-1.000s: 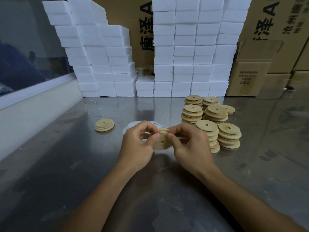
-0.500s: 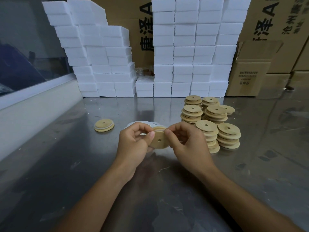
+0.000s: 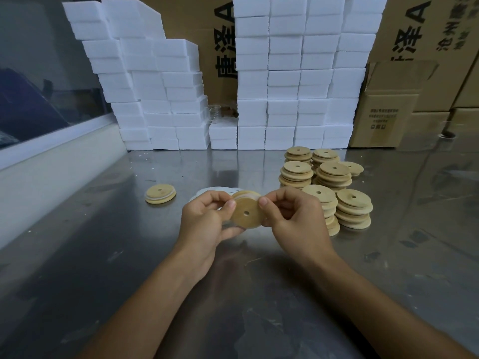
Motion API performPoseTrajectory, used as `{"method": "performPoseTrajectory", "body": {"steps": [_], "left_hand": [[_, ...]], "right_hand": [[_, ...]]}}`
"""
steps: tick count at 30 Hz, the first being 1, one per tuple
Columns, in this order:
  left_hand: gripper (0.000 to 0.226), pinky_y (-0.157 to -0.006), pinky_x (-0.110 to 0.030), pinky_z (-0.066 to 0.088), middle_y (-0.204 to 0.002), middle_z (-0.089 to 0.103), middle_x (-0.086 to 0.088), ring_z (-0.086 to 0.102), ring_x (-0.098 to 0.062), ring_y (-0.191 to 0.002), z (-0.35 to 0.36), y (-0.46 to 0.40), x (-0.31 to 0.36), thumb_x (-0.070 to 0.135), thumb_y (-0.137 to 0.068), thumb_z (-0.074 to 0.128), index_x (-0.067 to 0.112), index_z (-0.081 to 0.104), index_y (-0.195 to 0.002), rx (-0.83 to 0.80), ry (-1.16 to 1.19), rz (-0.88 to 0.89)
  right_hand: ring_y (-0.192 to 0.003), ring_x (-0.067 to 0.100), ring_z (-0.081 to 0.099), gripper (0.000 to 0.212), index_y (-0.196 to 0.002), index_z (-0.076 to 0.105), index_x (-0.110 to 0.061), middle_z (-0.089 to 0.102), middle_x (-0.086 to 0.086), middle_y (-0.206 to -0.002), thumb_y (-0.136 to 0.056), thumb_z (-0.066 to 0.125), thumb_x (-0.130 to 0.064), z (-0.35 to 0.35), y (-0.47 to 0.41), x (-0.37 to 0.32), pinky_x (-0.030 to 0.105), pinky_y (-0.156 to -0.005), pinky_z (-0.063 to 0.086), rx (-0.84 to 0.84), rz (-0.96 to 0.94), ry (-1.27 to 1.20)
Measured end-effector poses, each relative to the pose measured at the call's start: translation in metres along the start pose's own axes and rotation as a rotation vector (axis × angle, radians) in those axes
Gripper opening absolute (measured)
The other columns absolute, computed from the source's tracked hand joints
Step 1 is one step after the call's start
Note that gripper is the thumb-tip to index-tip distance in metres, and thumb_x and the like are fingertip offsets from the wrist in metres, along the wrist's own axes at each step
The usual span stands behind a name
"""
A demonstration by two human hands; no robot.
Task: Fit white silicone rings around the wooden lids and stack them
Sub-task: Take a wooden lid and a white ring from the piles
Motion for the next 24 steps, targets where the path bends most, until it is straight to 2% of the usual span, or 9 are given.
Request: {"method": "performPoseTrajectory", "body": {"steps": [4, 6, 8, 11, 13, 15, 18, 21, 24], "left_hand": [[0.02, -0.076, -0.053, 0.059, -0.1, 0.071, -0.018, 0.069, -0.031, -0.094, -0.0023, -0.0027, -0.0032, -0.004, -0.093, 0.056, 0.008, 0.06, -0.078, -0.014, 0.051, -0.056], [0.022, -0.073, -0.049, 0.06, -0.1, 0.071, -0.016, 0.07, -0.028, -0.093, -0.0022, -0.0023, -0.0025, -0.002, -0.093, 0.057, 0.012, 0.06, -0.076, -0.037, -0.026, -0.009], [0.025, -0.069, -0.035, 0.059, -0.091, 0.072, -0.008, 0.07, -0.019, -0.085, -0.0024, -0.001, 0.0013, -0.003, -0.091, 0.06, 0.017, 0.06, -0.074, -0.051, -0.259, 0.18], [0.024, -0.074, -0.02, 0.053, -0.082, 0.067, 0.005, 0.066, -0.009, -0.08, 0.0022, 0.0025, 0.0068, -0.003, -0.087, 0.064, 0.019, 0.061, -0.078, -0.1, -0.577, 0.466], [0.022, -0.077, -0.021, 0.053, -0.082, 0.066, 0.008, 0.065, -0.009, -0.083, 0.0031, 0.0031, 0.0064, -0.001, -0.087, 0.065, 0.02, 0.062, -0.079, -0.137, -0.622, 0.525], [0.023, -0.077, -0.024, 0.054, -0.081, 0.065, 0.011, 0.064, -0.01, -0.084, 0.0025, 0.0018, 0.0057, 0.0, -0.087, 0.065, 0.022, 0.062, -0.079, -0.145, -0.653, 0.549], [0.028, -0.076, -0.029, 0.054, -0.08, 0.067, 0.009, 0.065, -0.013, -0.082, -0.0003, 0.0, 0.0027, -0.002, -0.087, 0.064, 0.024, 0.061, -0.076, -0.099, -0.592, 0.484], [0.031, -0.071, -0.039, 0.059, -0.086, 0.071, -0.006, 0.068, -0.019, -0.081, -0.0019, -0.0014, -0.0002, -0.004, -0.09, 0.06, 0.021, 0.061, -0.073, -0.012, -0.323, 0.284], [0.025, -0.068, -0.043, 0.061, -0.091, 0.071, -0.011, 0.07, -0.022, -0.086, -0.0043, -0.0049, -0.0006, -0.002, -0.094, 0.056, 0.015, 0.06, -0.076, 0.052, -0.057, 0.098]], "right_hand": [[-0.077, 0.014, 0.072, 0.005, -0.084, 0.069, -0.018, 0.074, -0.003, -0.081, -0.089, 0.07, -0.017, 0.0027, 0.0017, 0.0, 0.048, -0.071, 0.06, -0.039, 0.016, -0.009], [-0.077, 0.015, 0.071, 0.007, -0.083, 0.069, -0.018, 0.073, -0.003, -0.08, -0.089, 0.07, -0.014, 0.0016, 0.002, -0.0001, 0.048, -0.07, 0.06, -0.031, 0.0, 0.012], [-0.076, 0.012, 0.069, 0.009, -0.082, 0.068, -0.017, 0.071, -0.007, -0.078, -0.089, 0.069, -0.011, 0.0002, 0.0035, -0.0017, 0.044, -0.07, 0.059, -0.032, -0.062, 0.081], [-0.077, 0.003, 0.063, 0.014, -0.081, 0.066, -0.021, 0.066, -0.016, -0.075, -0.088, 0.068, -0.009, -0.0006, 0.0069, -0.0069, 0.021, -0.067, 0.053, -0.05, -0.202, 0.227], [-0.078, -0.002, 0.061, 0.013, -0.083, 0.066, -0.019, 0.063, -0.019, -0.077, -0.088, 0.068, -0.007, -0.0001, 0.0079, -0.0093, 0.011, -0.064, 0.046, -0.07, -0.262, 0.28], [-0.08, -0.004, 0.06, 0.01, -0.085, 0.066, -0.016, 0.062, -0.019, -0.077, -0.088, 0.068, -0.007, 0.0007, 0.008, -0.0089, 0.009, -0.064, 0.045, -0.088, -0.274, 0.294], [-0.084, -0.005, 0.061, 0.009, -0.087, 0.066, -0.02, 0.065, -0.018, -0.08, -0.09, 0.067, -0.012, 0.0024, 0.0087, -0.0072, 0.011, -0.064, 0.048, -0.1, -0.248, 0.268], [-0.083, 0.001, 0.066, 0.007, -0.09, 0.065, -0.022, 0.069, -0.016, -0.084, -0.091, 0.067, -0.015, 0.0045, 0.0082, -0.0071, 0.015, -0.063, 0.052, -0.079, -0.222, 0.173], [-0.077, 0.006, 0.068, 0.01, -0.09, 0.063, -0.024, 0.069, -0.014, -0.083, -0.091, 0.068, -0.016, 0.0056, 0.0062, -0.0037, 0.025, -0.064, 0.056, -0.06, -0.143, 0.097]]}}
Point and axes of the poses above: each hand's wrist, its own y-axis away from the middle knuckle, its own z-axis out of the palm, x = y × z, the point moved 3 cm from there along -y, towards the middle knuckle
